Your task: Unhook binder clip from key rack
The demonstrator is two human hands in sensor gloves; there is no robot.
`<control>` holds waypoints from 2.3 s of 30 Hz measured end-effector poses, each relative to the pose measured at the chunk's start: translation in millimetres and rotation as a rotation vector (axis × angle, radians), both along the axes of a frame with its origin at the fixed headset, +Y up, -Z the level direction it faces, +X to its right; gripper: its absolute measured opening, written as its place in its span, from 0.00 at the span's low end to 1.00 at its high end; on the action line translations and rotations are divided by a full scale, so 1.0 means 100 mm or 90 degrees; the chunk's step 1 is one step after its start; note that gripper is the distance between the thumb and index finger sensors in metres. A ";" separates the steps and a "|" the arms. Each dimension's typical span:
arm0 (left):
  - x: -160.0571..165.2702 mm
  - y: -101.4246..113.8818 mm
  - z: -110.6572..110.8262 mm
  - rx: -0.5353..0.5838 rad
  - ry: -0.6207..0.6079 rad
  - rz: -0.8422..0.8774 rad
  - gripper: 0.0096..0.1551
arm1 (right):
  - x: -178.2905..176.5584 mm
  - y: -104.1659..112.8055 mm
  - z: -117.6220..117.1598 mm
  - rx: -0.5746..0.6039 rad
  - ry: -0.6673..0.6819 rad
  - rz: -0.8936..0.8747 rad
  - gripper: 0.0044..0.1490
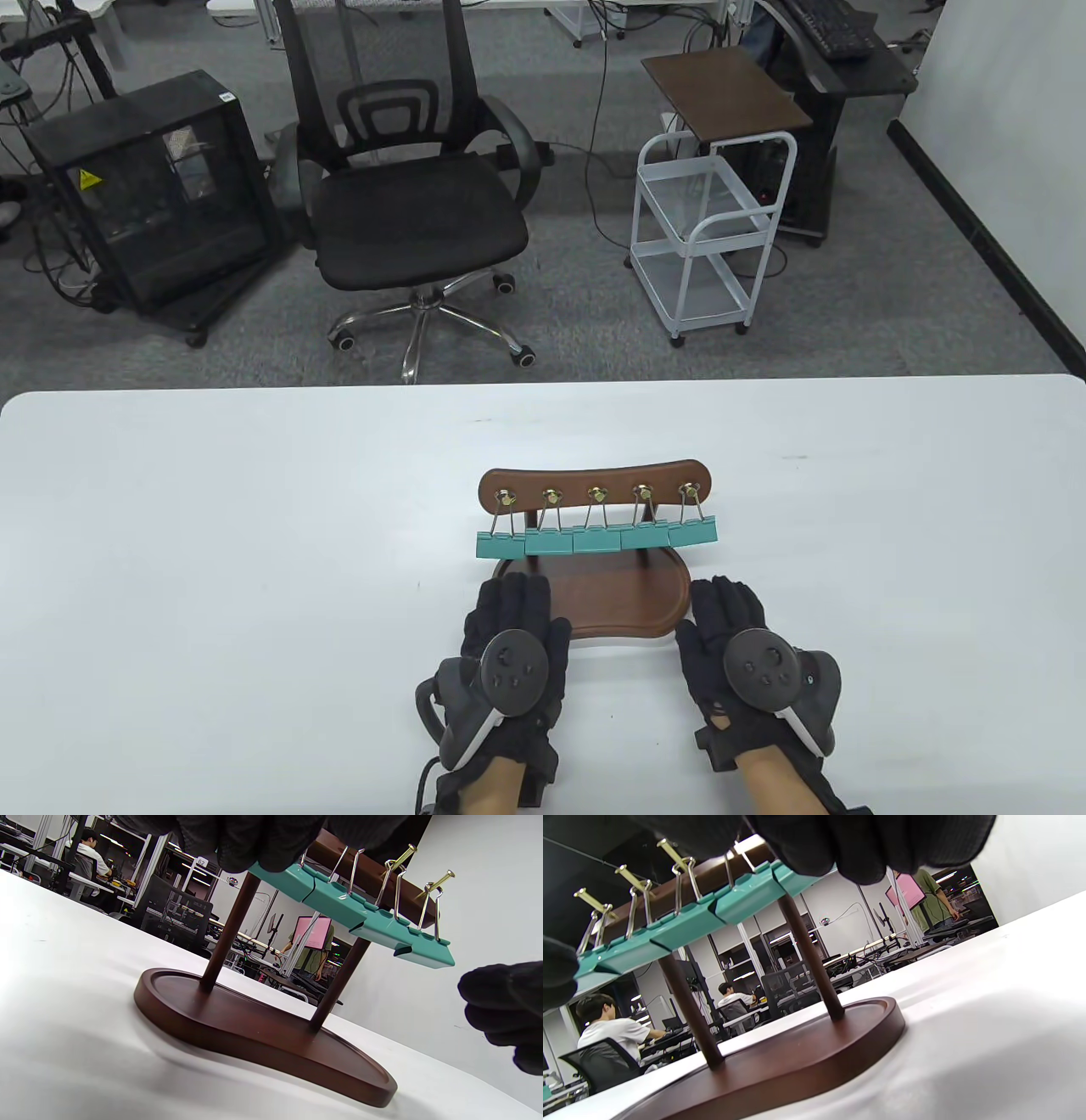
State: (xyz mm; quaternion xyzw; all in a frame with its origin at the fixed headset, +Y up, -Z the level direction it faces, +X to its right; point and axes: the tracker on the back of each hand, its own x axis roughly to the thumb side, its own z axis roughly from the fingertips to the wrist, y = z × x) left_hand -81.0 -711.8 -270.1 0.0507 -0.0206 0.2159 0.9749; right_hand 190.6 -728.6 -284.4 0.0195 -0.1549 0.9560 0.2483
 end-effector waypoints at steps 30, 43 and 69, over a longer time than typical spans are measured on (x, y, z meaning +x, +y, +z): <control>0.02 -0.03 -0.02 -0.002 -0.010 0.002 0.35 | 0.48 0.07 -0.61 0.032 -0.033 -0.408 0.39; 0.00 -0.04 -0.03 -0.006 -0.004 0.003 0.35 | 0.45 -0.12 -0.80 -0.044 -0.003 -0.552 0.41; -0.01 -0.04 -0.03 -0.005 -0.001 0.003 0.35 | 0.41 -0.17 -0.86 -0.106 0.029 -0.616 0.32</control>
